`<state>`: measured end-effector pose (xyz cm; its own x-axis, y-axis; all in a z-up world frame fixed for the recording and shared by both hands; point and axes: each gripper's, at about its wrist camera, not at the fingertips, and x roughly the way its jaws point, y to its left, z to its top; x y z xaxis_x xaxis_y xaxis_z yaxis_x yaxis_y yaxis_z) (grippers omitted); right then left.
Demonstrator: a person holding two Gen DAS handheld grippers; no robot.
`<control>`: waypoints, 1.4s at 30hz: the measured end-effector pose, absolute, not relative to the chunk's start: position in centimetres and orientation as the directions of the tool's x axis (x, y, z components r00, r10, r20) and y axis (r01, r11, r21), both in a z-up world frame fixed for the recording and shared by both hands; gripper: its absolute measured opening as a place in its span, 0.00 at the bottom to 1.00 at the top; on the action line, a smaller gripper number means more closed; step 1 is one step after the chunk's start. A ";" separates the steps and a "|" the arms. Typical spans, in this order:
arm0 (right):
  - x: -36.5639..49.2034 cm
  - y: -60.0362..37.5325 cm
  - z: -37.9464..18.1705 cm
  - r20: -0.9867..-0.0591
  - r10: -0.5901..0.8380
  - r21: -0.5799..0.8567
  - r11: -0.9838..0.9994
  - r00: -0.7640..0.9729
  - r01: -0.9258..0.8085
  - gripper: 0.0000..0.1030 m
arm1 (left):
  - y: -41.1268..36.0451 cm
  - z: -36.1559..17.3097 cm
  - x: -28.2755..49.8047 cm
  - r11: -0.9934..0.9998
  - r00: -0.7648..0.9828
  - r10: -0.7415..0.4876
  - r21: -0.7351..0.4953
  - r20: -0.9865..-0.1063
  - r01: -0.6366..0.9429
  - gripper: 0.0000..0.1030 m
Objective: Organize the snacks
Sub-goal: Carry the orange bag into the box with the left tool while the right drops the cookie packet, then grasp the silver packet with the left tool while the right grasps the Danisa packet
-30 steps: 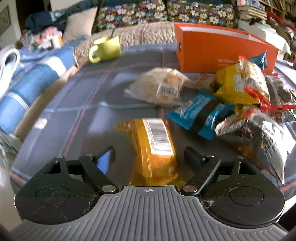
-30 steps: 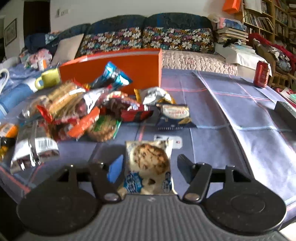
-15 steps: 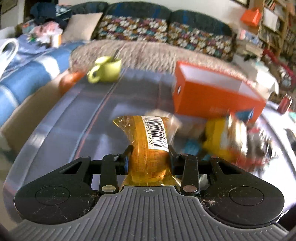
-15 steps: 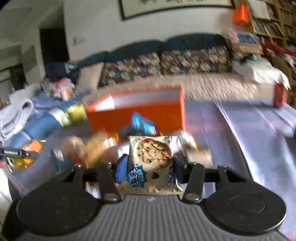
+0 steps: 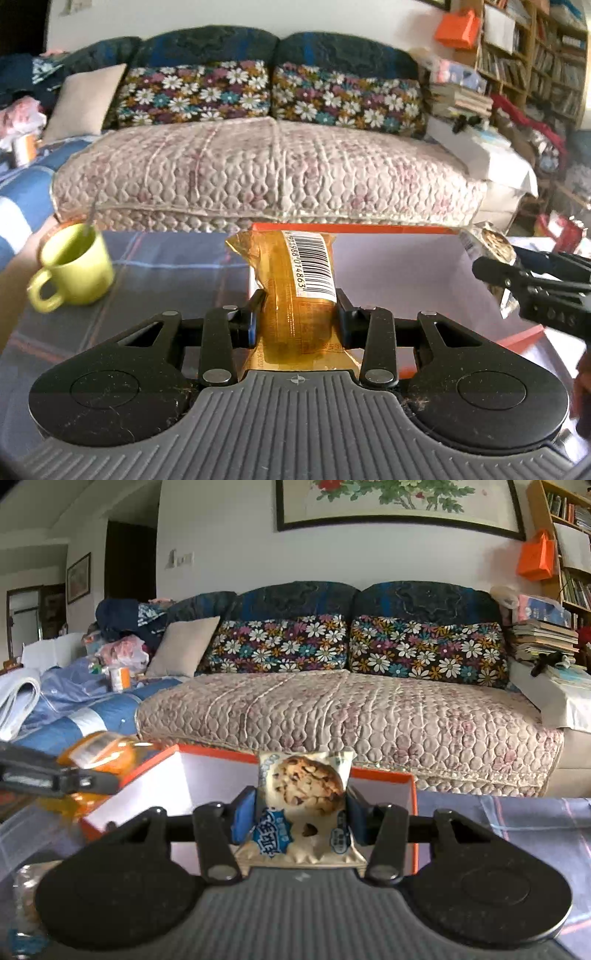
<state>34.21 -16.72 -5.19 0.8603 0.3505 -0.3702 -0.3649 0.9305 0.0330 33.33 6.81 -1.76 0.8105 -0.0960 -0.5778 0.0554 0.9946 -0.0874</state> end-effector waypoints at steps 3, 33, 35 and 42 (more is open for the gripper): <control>34.5 -16.8 -5.8 -0.382 0.348 0.028 0.930 0.856 -0.365 0.68 | 5.9 -3.3 35.5 0.997 0.800 -0.079 -0.063 -0.595 0.051 0.20; 14.1 -33.0 -11.1 -0.458 0.152 0.352 0.936 0.876 0.021 0.91 | 0.1 -7.5 6.4 0.995 0.724 -0.044 -0.095 -0.688 -0.030 0.73; 14.1 -33.2 -11.3 -0.448 0.179 0.383 0.924 0.876 0.007 0.91 | -1.2 -8.3 7.6 0.994 0.700 0.060 -0.018 -0.712 -0.103 0.73; 14.4 -32.4 -10.9 -0.459 0.206 0.343 0.938 0.864 -0.042 0.91 | -0.1 -9.1 6.9 0.995 0.673 0.029 -0.041 -0.739 -0.088 0.47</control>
<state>14.36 -32.45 -10.91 0.8641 0.2061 -0.4592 -0.0416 0.9384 0.3430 6.94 -0.07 -9.07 0.6735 0.0287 -0.7387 -0.0878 0.9953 -0.0414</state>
